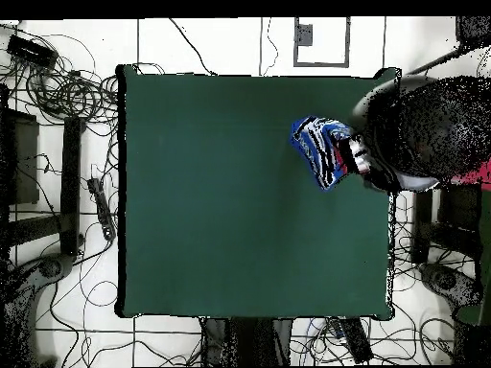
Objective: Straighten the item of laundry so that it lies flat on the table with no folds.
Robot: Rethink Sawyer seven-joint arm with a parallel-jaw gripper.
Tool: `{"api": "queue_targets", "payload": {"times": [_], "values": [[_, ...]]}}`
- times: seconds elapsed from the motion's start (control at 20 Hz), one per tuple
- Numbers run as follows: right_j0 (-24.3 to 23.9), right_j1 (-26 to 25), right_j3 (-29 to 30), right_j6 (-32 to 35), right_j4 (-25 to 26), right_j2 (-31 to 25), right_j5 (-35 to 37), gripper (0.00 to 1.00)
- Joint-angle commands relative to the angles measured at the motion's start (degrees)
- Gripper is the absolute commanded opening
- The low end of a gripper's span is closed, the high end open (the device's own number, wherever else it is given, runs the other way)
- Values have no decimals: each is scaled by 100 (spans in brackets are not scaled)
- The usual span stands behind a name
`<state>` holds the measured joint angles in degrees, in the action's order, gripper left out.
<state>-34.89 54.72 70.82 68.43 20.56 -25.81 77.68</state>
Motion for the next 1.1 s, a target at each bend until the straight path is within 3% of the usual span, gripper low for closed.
{"api": "queue_targets", "payload": {"times": [0.05,0.7,0.85,1.1], "values": [[61,-96,227,-1960,249,-685,105,0],[-39,-328,-384,-2463,437,-777,308,0],[-48,-273,-180,-2378,392,-742,142,0],[-115,-34,644,-1974,218,-669,-506,0]]}}
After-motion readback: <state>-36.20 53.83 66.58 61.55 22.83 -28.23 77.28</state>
